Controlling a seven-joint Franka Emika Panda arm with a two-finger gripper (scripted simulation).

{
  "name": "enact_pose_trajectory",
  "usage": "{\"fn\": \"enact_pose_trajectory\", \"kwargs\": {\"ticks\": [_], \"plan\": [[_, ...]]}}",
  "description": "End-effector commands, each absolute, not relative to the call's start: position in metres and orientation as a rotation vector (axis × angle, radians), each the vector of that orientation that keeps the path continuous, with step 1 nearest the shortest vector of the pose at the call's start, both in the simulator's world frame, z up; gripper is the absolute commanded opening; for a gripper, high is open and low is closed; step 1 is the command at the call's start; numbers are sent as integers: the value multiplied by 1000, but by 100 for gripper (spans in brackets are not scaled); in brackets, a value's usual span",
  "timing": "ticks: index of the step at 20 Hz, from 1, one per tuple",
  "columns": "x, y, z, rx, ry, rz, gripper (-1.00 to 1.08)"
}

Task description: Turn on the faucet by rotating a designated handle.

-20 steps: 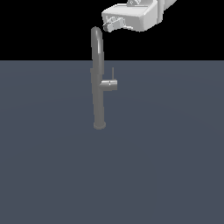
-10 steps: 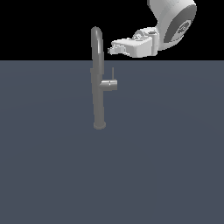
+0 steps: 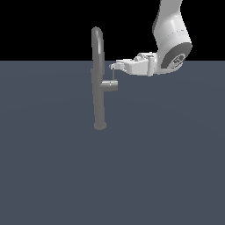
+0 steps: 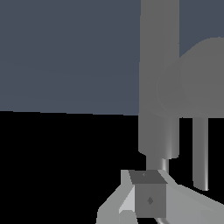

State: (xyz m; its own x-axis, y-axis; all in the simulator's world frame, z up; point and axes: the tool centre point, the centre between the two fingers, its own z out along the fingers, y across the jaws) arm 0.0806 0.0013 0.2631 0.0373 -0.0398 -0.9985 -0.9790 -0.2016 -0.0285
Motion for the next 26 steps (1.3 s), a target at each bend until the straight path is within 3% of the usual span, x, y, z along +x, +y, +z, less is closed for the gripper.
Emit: {"fn": "enact_pose_trajectory", "kwargs": {"ticks": [1,14,26], "plan": [[84,2,255,-1359,1126,1324,-100],[85,3,248,-1325,1135,1334,-100],[60,-1,260,-1325,1135,1334,-100]]}}
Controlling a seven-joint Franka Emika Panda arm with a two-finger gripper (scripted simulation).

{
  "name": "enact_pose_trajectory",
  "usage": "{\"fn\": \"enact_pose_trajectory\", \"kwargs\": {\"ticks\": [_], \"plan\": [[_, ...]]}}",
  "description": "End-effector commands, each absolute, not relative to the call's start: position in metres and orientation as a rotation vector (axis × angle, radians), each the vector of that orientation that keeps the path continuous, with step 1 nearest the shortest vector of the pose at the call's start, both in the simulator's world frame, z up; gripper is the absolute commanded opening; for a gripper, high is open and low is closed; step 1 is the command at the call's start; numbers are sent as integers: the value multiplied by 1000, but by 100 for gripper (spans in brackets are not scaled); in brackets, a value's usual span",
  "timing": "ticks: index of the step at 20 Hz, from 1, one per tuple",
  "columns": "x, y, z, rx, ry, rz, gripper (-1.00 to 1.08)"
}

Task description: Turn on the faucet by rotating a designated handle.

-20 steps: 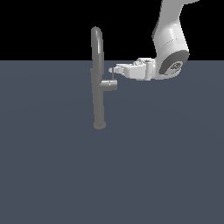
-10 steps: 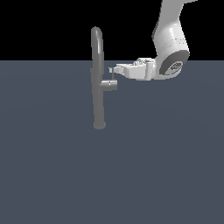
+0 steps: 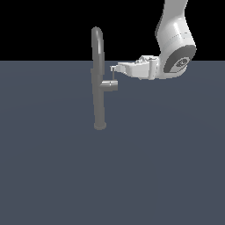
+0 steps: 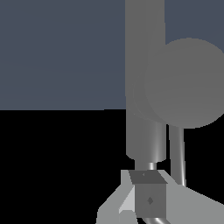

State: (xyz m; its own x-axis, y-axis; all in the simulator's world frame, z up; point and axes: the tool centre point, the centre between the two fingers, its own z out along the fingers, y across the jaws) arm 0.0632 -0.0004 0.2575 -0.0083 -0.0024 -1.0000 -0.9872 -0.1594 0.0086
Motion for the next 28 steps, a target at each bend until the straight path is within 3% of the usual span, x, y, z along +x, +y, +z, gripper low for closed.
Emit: {"fn": "enact_pose_trajectory", "kwargs": {"ticks": [1,28], "plan": [[63,-1,258,-1323,1137,1332,-100],[7,-9,251,-1334,1125,1319,-100]]}}
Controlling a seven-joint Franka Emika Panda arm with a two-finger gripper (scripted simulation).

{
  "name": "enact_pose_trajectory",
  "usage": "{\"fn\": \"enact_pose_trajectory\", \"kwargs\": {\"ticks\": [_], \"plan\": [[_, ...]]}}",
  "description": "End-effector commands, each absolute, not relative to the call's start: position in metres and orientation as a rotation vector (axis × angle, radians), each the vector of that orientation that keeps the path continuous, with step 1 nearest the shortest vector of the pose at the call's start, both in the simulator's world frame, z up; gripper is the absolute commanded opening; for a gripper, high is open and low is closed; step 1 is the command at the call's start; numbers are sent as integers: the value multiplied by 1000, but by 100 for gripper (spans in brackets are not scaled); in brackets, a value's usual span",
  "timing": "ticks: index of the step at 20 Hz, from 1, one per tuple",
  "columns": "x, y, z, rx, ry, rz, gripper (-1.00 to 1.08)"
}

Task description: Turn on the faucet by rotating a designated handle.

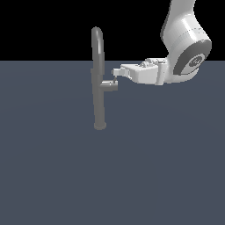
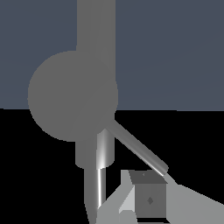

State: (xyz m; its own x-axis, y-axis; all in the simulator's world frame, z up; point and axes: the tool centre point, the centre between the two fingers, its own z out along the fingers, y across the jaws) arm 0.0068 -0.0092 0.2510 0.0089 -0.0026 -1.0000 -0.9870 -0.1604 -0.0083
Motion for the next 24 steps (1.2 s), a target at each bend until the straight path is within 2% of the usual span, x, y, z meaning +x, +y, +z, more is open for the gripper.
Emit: {"fn": "enact_pose_trajectory", "kwargs": {"ticks": [1,7,8,9,16,17,18,24], "plan": [[4,-10,246,-1332,1126,1321,-100],[-16,-13,214,-1325,1134,1333,-100],[-16,-13,214,-1325,1134,1333,-100],[-7,-11,234,-1344,1111,1307,-100],[-16,-13,183,-1325,1134,1333,-100],[-16,-13,183,-1325,1134,1333,-100],[-8,-12,208,-1348,1101,1307,-100],[-4,-11,176,-1334,1121,1322,-100]]}}
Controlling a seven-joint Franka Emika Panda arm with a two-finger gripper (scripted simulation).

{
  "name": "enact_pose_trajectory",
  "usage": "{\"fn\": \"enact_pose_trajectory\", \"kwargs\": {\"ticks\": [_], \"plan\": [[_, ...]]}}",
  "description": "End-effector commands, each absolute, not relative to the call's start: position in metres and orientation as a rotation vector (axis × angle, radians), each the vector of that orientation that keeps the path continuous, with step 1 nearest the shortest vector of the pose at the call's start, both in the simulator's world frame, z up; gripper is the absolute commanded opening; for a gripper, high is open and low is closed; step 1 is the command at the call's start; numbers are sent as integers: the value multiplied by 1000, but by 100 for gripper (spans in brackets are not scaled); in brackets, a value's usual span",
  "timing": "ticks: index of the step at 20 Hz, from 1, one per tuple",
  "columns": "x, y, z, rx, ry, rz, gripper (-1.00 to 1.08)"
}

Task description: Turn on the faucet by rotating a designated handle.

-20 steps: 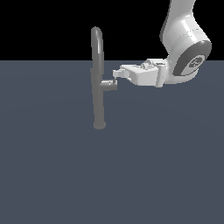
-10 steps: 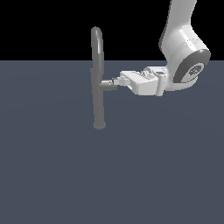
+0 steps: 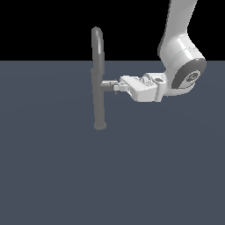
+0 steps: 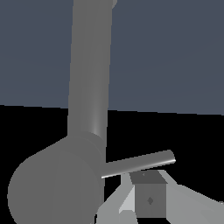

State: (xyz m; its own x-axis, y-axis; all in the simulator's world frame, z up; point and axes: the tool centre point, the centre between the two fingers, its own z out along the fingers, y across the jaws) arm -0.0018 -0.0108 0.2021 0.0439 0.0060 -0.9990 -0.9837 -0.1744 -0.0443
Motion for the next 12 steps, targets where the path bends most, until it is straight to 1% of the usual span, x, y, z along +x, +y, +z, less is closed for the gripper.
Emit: {"fn": "enact_pose_trajectory", "kwargs": {"ticks": [1,5,6,12], "plan": [[-3,-11,170,-1332,1124,1325,-100],[-1,-11,155,-1325,1133,1333,-100],[6,-10,193,-1361,1076,1301,-100],[15,-8,168,-1345,1101,1315,-100]]}}
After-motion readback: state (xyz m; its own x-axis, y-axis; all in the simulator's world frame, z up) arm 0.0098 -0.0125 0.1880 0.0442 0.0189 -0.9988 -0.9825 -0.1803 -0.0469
